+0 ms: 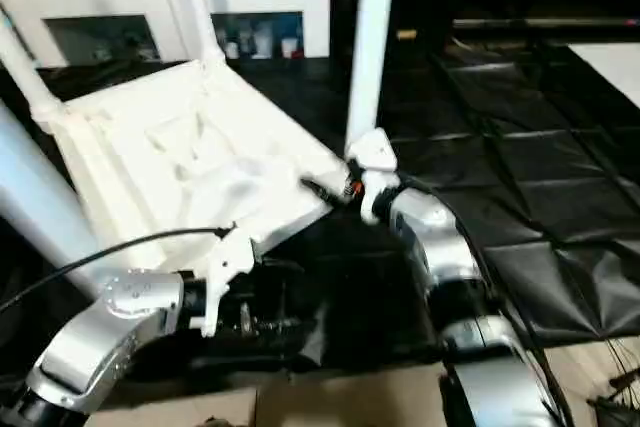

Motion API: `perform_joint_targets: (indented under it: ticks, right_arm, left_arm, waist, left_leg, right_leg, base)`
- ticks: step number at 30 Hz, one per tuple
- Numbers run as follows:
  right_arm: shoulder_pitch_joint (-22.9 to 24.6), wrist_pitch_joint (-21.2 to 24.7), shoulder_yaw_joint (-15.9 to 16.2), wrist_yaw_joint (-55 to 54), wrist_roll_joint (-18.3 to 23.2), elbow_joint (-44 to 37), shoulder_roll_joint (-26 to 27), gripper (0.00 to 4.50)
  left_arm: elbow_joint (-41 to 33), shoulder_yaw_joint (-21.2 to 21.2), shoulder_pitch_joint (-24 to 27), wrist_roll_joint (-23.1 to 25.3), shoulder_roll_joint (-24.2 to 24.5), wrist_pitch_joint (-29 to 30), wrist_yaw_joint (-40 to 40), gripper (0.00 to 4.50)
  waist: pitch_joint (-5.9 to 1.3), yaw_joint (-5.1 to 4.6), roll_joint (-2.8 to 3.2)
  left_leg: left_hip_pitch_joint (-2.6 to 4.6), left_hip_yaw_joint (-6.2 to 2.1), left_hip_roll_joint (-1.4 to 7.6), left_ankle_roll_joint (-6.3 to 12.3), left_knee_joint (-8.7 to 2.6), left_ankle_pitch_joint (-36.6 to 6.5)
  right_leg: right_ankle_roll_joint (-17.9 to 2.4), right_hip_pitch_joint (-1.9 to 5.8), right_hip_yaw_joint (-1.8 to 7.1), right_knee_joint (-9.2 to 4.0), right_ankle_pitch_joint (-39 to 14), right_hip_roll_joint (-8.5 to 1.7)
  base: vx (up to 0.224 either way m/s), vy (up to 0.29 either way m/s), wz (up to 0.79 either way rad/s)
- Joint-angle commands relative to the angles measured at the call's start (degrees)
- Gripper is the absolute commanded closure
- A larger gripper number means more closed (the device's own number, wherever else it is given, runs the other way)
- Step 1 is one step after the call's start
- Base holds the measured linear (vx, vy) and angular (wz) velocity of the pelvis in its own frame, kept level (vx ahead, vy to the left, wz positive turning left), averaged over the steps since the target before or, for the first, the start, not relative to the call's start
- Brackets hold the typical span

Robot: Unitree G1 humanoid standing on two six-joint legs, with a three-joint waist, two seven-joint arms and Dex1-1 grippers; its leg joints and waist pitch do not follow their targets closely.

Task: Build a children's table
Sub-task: Rotate leg to tighten

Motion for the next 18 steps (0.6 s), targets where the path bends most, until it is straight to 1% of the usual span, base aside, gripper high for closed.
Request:
perform_joint_targets:
  ticks: [1,2,3,4,5,6,7,9,10,12,13,14,15,16,17,18]
  right_arm:
    - [-3.3,-1.1,-4.2,-6.0,0.8,5.2,-1.0,0.52]
    - [-3.5,-1.2,-4.2,-6.2,0.8,5.4,-1.0,0.52]
    - [-4.7,-1.9,-4.3,-7.7,0.3,7.7,-1.1,0.52]
    - [-6.8,-3.0,-4.6,-10.4,-0.5,11.3,-1.5,0.52]
    - [-7.3,-3.3,-4.7,-11.0,-0.6,12.1,-1.6,0.52]
    - [-8.0,-3.7,-4.9,-11.8,-0.8,13.3,-1.7,0.52]
    - [-9.6,-3.8,-6.1,-13.4,-0.2,15.8,-1.9,0.52]
    - [-10.4,-4.0,-6.4,-14.3,-0.2,17.0,-2.1,0.52]
    - [-12.0,-4.6,-7.0,-15.7,-0.2,19.5,-2.6,0.52]
    - [-13.2,-5.2,-7.2,-16.7,-0.6,21.2,-3.1,0.52]
    - [-14.0,-5.8,-7.2,-17.4,-1.1,22.8,-3.6,0.52]
    - [-14.4,-6.1,-7.2,-17.6,-1.3,23.5,-3.8,0.52]
    - [-14.6,-6.3,-7.2,-17.6,-1.4,23.9,-3.9,0.52]
    - [-14.9,-6.6,-7.2,-17.9,-1.7,24.6,-4.2,0.52]
    - [-15.1,-6.8,-7.2,-18.4,-2.0,25.0,-4.4,0.52]
    - [-15.2,-6.9,-7.3,-18.5,-2.0,25.4,-4.6,0.52]
  left_arm:
    - [-1.3,0.5,0.9,0.2,0.5,0.9,0.6,0.08]
    - [-1.3,0.5,0.9,0.2,0.5,0.9,0.6,0.08]
    - [-1.3,0.5,1.1,0.1,0.5,0.8,0.8,0.08]
    - [-1.3,0.6,1.3,-0.1,0.3,0.6,1.2,0.08]
    - [-1.3,0.6,1.3,-0.2,0.3,0.5,1.3,0.08]
    - [-1.3,0.6,1.4,-0.3,0.3,0.5,1.5,0.08]
    - [-1.3,0.7,1.8,-0.6,0.2,0.4,1.6,0.08]
    - [-1.2,0.9,2.1,-0.7,0.3,0.2,1.7,0.08]
    - [-1.2,1.3,3.1,-1.0,1.0,-0.5,1.4,0.08]
    - [-1.4,1.8,4.2,-1.1,1.8,-1.4,1.0,0.08]
    - [-2.1,2.2,5.1,-1.3,2.6,-1.7,0.6,0.08]
    - [-2.6,2.6,5.9,-1.4,3.4,-2.3,0.2,0.08]
    - [-2.9,2.8,6.3,-1.5,3.9,-2.6,-0.1,0.08]
    - [-3.3,3.0,7.0,-1.7,4.7,-2.9,-0.6,0.08]
    - [-3.6,3.2,7.6,-1.9,5.5,-3.2,-1.3,0.08]
    - [-3.9,3.4,8.1,-2.3,6.3,-2.6,-2.0,0.08]
  waist:
    - [-3.66,-0.18,-0.46]
    - [-3.59,-0.04,-0.42]
    - [-3.6,0.04,-0.42]
    - [-3.58,0.06,-0.35]
    - [-3.73,-0.02,-0.33]
    - [-3.73,0.12,-0.3]
    - [-3.66,0.01,-0.35]
    - [-3.73,0.08,-0.38]
    - [-3.74,0.05,-0.6]
    - [-3.75,-0.24,-0.62]
    - [-3.59,-0.27,-0.95]
    - [-3.47,-0.47,-1.03]
    - [-3.46,-0.45,-0.95]
    - [-3.32,-0.76,-1.27]
    - [-3.32,-0.89,-1.05]
    - [-3.26,-1.01,-1.03]
  left_leg:
    - [1.35,-0.84,1.93,2.21,-4.16,-11.1]
    - [1.46,-0.74,1.91,2.15,-4.13,-11.4]
    - [1.47,-0.71,1.91,2.15,-4.11,-11.2]
    - [1.3,-0.8,1.87,2.11,-4.15,-10.7]
    - [1.21,-0.79,1.78,2.03,-4.05,-10.0]
    - [1.37,-0.72,1.77,2.14,-4.02,-10.1]
    - [1.17,-0.76,1.72,2.32,-4.01,-10.3]
    - [1.17,-0.76,1.73,2.44,-3.97,-10.1]
    - [1.04,-0.76,1.66,2.74,-3.9,-9.6]
    - [0.86,-0.74,1.54,3.1,-3.82,-9.5]
    - [0.79,-0.75,1.6,3.51,-3.85,-9.8]
    - [0.7,-0.71,1.57,3.69,-3.87,-10.0]
    - [0.72,-0.74,1.6,3.67,-3.86,-10.2]
    - [0.59,-0.74,1.63,3.68,-3.94,-10.8]
    - [0.71,-0.81,1.64,3.48,-3.96,-11.5]
    - [0.71,-0.76,1.65,3.38,-3.99,-11.7]
  right_leg:
    - [-15.0,2.28,1.73,-3.53,-8.0,-2.22]
    - [-14.9,2.22,1.74,-3.65,-8.4,-2.14]
    - [-14.8,2.22,1.78,-3.64,-8.1,-2.11]
    - [-14.6,2.33,1.69,-3.51,-7.6,-2.1]
    - [-14.9,2.39,1.62,-3.32,-6.6,-2.06]
    - [-14.9,2.31,1.62,-3.39,-6.4,-2.02]
    - [-15.0,2.43,1.62,-3.28,-6.1,-2.02]
    - [-14.9,2.49,1.56,-3.21,-5.7,-2.03]
    - [-15.0,2.61,1.55,-3.1,-5.0,-2.07]
    - [-15.2,2.69,1.46,-3.07,-4.9,-2.04]
    - [-15.1,2.67,1.45,-3.18,-5.8,-2.12]
    - [-14.9,2.65,1.43,-3.29,-6.8,-2.05]
    - [-14.9,2.65,1.43,-3.31,-7.3,-2.13]
    - [-14.6,2.62,1.44,-3.45,-8.5,-2.13]
    - [-14.5,2.51,1.43,-3.46,-9.7,-2.17]
    - [-14.5,2.47,1.44,-3.47,-9.9,-2.1]
  base:
    - [0.0,0.0,0.0]
    - [0.0,0.0,0.0]
    - [0.0,0.0,0.0]
    - [0.0,0.0,0.0]
    - [0.0,0.0,0.0]
    - [0.0,0.0,0.0]
    - [0.0,0.0,0.0]
    - [0.0,0.0,0.0]
    - [0.0,0.0,0.0]
    - [0.0,0.0,0.0]
    - [0.0,0.0,0.0]
    - [0.0,0.0,0.0]
    - [0.0,0.0,0.0]
    - [0.0,0.0,0.0]
    - [0.0,0.0,0.0]
    - [0.0,0.0,0.0]
